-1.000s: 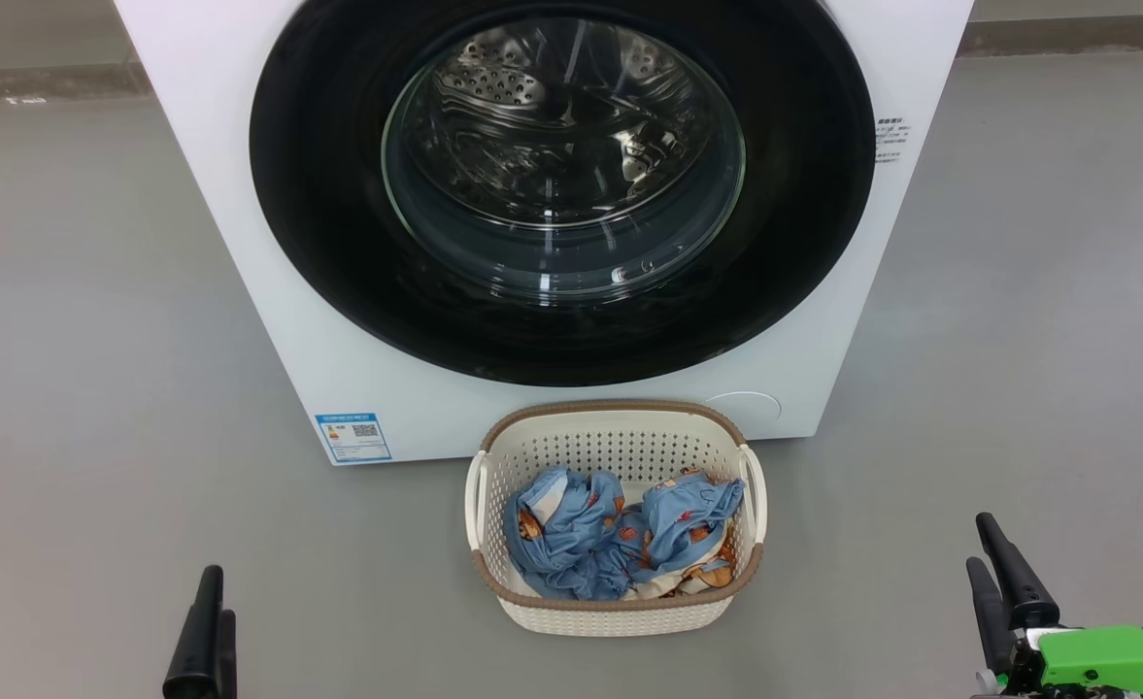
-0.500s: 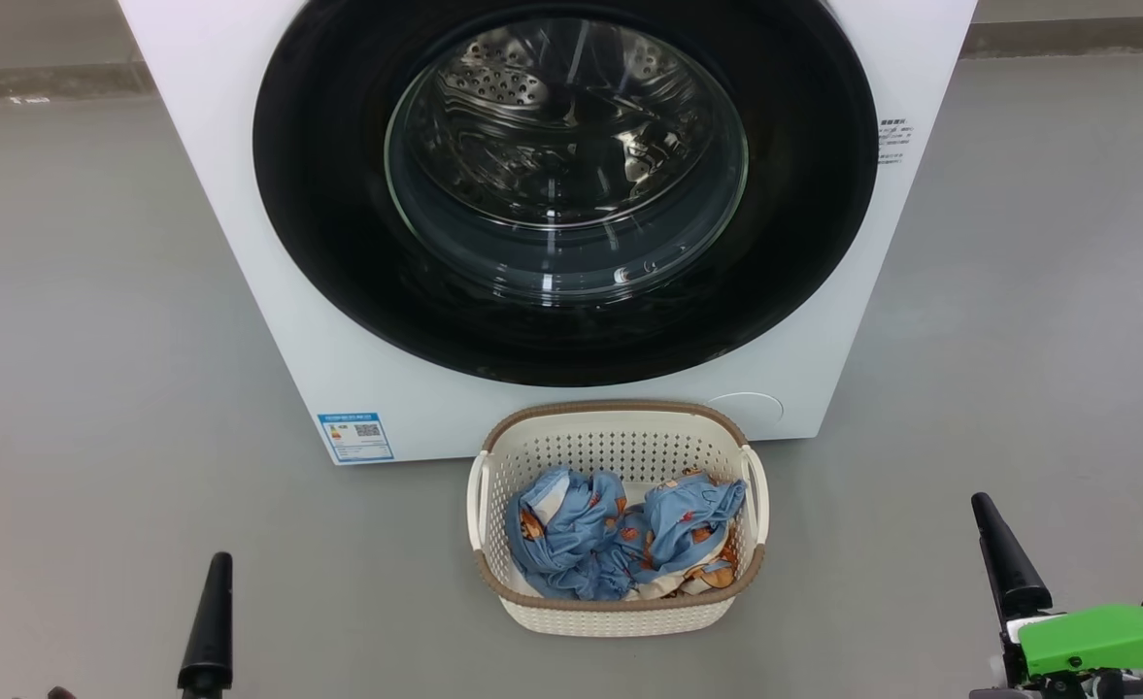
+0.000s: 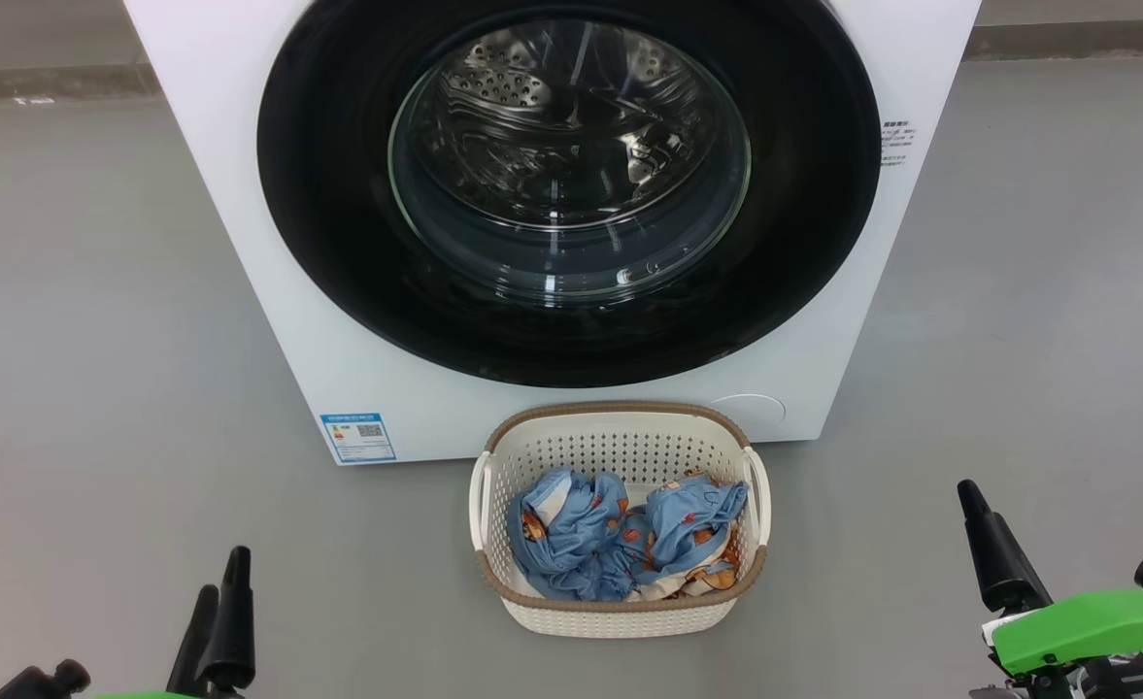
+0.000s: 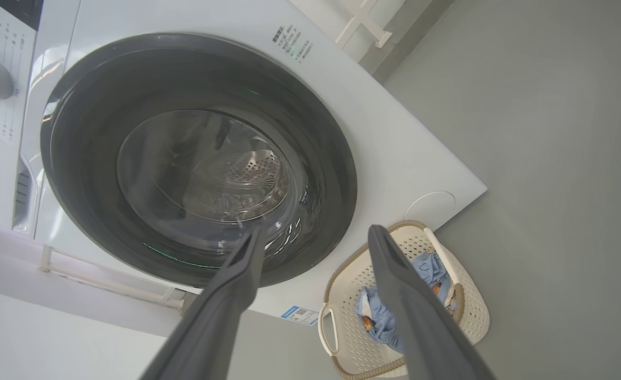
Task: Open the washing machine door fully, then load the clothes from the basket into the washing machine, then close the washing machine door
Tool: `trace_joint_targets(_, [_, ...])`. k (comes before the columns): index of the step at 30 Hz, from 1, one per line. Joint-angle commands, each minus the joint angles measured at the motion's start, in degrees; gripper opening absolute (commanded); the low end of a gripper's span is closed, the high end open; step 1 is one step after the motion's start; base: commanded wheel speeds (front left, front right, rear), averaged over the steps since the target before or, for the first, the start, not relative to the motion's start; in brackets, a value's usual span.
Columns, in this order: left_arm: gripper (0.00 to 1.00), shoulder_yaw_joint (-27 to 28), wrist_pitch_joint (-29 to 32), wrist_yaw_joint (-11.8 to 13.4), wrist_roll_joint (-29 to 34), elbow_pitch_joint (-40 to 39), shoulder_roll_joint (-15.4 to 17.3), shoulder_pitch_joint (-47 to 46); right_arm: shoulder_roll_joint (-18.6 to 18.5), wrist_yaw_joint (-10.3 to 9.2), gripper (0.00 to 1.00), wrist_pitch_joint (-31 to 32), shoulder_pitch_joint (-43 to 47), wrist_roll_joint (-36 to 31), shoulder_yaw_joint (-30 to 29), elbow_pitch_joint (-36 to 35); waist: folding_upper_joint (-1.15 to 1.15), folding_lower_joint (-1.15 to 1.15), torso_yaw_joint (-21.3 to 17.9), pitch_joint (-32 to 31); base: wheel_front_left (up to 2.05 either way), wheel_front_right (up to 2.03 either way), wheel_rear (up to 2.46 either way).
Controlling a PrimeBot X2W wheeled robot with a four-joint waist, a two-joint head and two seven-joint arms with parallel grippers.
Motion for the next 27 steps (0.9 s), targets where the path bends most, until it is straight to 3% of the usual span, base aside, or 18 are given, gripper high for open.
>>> trace_joint_targets(1, [1.0,0.67,-0.65,0.31,1.54,-1.97,1.33,-2.75,-1.32,0.17,1.0,-0.57,-2.14,-1.67,0.55,-1.94,0.0,0.0,0.01,0.0,0.0,0.0,0.0])
trace_joint_targets(27, [1.0,-2.4,-5.01,0.37,16.0,-3.06,3.49,-3.62,-3.08,0.24,1.0,-3.12,-1.97,-20.36,2.28,-4.83,0.0,0.0,0.23,-0.01,0.0,0.0,0.0])
